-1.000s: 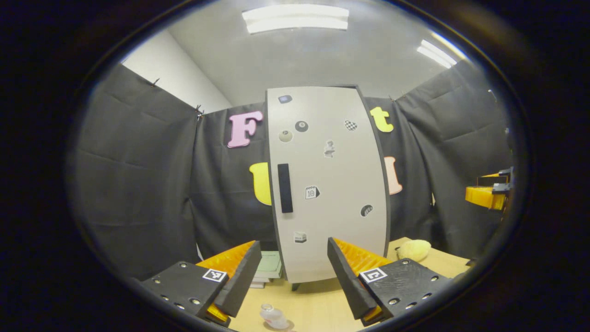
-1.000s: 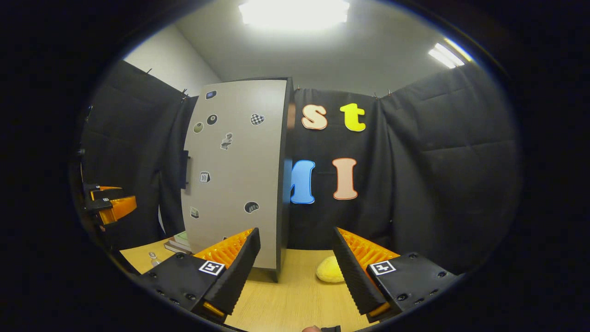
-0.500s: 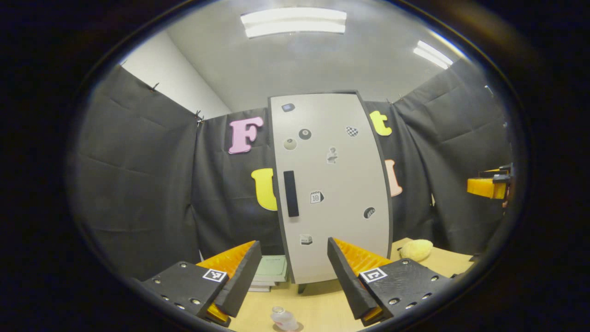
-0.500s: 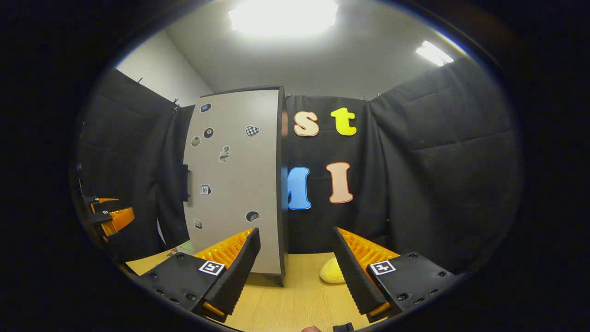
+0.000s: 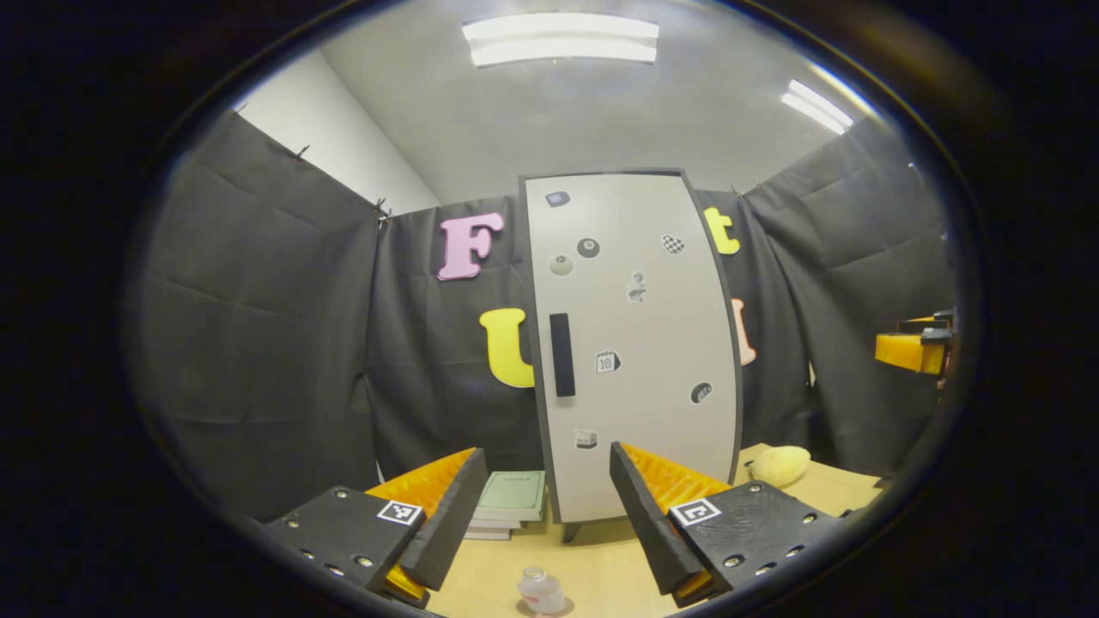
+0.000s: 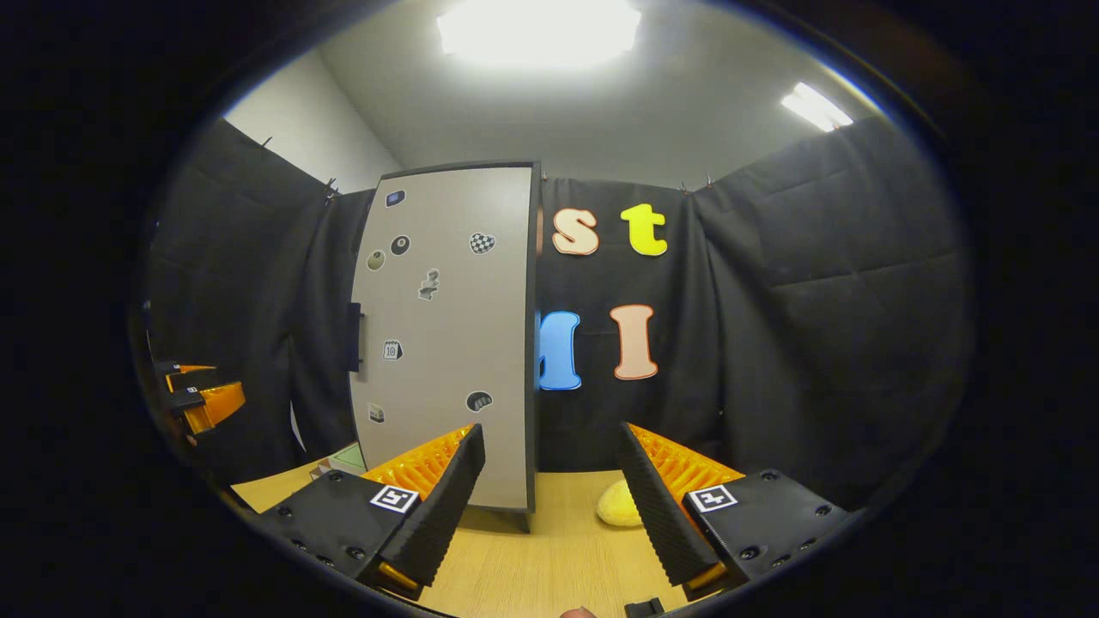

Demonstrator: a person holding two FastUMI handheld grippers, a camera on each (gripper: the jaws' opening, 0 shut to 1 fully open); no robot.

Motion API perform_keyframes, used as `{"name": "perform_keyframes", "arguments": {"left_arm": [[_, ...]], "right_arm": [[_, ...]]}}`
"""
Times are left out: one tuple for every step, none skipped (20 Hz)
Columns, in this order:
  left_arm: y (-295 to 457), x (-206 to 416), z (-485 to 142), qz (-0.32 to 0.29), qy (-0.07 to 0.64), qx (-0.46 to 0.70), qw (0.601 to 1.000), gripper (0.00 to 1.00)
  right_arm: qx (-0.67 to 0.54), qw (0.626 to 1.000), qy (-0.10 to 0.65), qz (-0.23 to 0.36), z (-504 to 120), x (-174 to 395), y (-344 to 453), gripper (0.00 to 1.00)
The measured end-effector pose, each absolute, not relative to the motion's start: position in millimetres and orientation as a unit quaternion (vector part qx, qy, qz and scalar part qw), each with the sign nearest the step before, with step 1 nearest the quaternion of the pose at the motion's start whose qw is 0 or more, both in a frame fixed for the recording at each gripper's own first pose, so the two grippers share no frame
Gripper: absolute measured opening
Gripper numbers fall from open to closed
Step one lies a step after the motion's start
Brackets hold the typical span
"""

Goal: Open the cabinet door with the right hand, grasp the bottle in the cabinet with the left hand and place it on the coaster, then close the cabinet door with the right hand.

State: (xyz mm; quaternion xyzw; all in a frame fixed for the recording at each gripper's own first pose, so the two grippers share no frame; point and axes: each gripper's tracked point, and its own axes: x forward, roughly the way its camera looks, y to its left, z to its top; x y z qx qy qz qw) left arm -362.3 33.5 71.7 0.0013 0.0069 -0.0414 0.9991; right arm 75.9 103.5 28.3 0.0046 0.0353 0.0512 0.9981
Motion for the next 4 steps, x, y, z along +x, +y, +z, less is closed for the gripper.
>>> {"name": "perform_keyframes", "arguments": {"left_arm": [[36.5,-362.9,71.2,-0.040,0.007,0.000,0.999,0.87],[39.7,-364.4,70.7,-0.037,0.008,0.000,0.999,0.89],[43.8,-362.7,69.8,-0.034,0.008,0.000,0.999,0.87],[46.1,-363.1,69.9,-0.032,0.009,-0.001,0.999,0.87]], "right_arm": [[0.002,0.998,0.035,0.050,29.0,74.4,103.3,0.98],[0.001,0.998,0.034,0.049,30.1,73.7,104.3,0.98],[0.000,0.998,0.034,0.050,30.4,72.4,105.5,0.95],[0.001,0.998,0.034,0.050,31.3,71.8,106.2,0.98]]}}
